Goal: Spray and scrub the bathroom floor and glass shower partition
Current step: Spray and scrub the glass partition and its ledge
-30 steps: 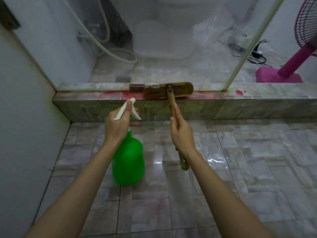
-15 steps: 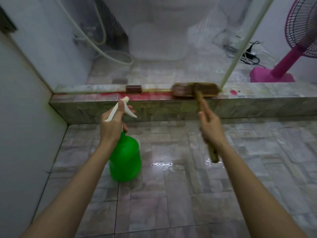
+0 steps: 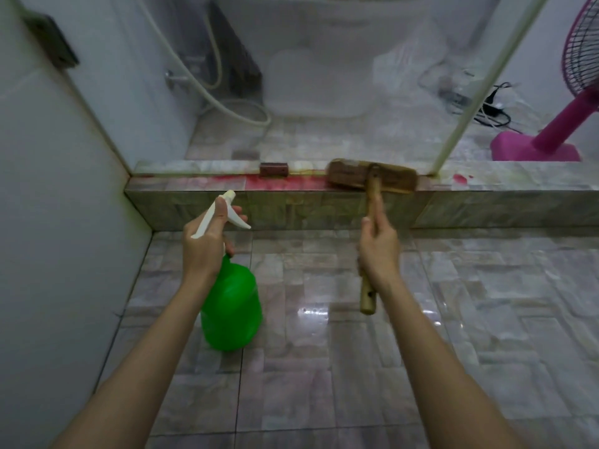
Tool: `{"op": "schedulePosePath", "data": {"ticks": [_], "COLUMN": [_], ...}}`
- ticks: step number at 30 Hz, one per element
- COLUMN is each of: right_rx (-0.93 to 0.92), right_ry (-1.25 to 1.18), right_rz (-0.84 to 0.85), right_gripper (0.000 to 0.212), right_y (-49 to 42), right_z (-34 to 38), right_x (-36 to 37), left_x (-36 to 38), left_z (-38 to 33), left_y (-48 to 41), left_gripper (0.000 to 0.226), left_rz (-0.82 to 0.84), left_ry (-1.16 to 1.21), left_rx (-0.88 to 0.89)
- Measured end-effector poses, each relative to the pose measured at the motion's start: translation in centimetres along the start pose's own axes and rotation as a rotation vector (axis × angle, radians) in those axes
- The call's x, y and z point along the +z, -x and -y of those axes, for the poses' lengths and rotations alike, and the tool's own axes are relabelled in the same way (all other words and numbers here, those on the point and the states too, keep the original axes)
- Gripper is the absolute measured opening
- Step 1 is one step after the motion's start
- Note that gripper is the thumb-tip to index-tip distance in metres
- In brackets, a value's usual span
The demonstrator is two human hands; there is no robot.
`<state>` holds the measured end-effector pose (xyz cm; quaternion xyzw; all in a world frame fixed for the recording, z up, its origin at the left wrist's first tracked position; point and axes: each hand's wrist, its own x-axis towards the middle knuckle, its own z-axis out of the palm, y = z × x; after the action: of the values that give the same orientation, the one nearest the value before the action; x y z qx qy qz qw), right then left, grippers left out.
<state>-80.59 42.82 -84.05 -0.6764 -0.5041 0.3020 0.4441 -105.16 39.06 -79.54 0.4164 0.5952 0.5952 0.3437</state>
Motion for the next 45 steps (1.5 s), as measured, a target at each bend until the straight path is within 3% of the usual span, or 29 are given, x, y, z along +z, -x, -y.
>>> {"op": "schedulePosePath", "data": {"ticks": [2,4,9,14,19,24,26,30,35,42,45], "right_rx": [-0.097,-0.142,0.008,-0.124,-0.033,-0.182,-0.171,-0.045,-0.173,-0.115,-0.174], "right_ry": [-0.008,-0.026,-0.122,-0.069,-0.169,-0.105,-0.14,-0.204,-0.171,-0.183,-0.139], "right_rz": [0.214,0.294,0.011,0.133,0.024,0.309,0.291,0.102,0.389,0.126,0.199], "right_gripper": [0.052,0.05,0.05,0.051,0.051,0.053,0.053,0.051,0.054,0.051,0.051], "right_y": [1.5,2.4,2.9,3.7,3.5,6.6,6.8,7.2,8.2,6.3,5.5], "right_z": [2.2,3.1,1.7,2.9,1.7,6.5,6.6,6.0,8.7,4.7,4.1], "right_x": [3.8,5.4,5.9,9.6,8.5,16.0,16.3,16.2,20.9,14.9,13.2], "left_x": [-0.8,-1.7,-5.1,-8.3,-10.4,-12.2,-13.0,-14.1,-14.8,-13.4,-11.8], "left_z": [0.0,0.1,0.4,0.8,0.8,0.3,0.0,-0.8,-1.0,-1.1,-1.5], "left_y": [0.0,-0.3,-0.5,-1.2,-1.5,-1.5,-1.4,-1.3,-1.3,-0.8,-0.8], "left_gripper": [0.04,0.042,0.028,0.03,0.037,0.035,0.033,0.033,0.035,0.032,0.028], "left_rz": [-0.018,-0.036,-0.113,-0.207,-0.247,-0.284,-0.287,-0.289,-0.297,-0.255,-0.212], "left_ry": [0.003,0.004,0.051,0.053,0.023,0.02,0.017,0.016,0.025,-0.017,-0.004], "left_rx": [-0.012,-0.028,-0.054,-0.038,-0.047,-0.053,-0.032,0.018,0.026,0.056,0.067]}}
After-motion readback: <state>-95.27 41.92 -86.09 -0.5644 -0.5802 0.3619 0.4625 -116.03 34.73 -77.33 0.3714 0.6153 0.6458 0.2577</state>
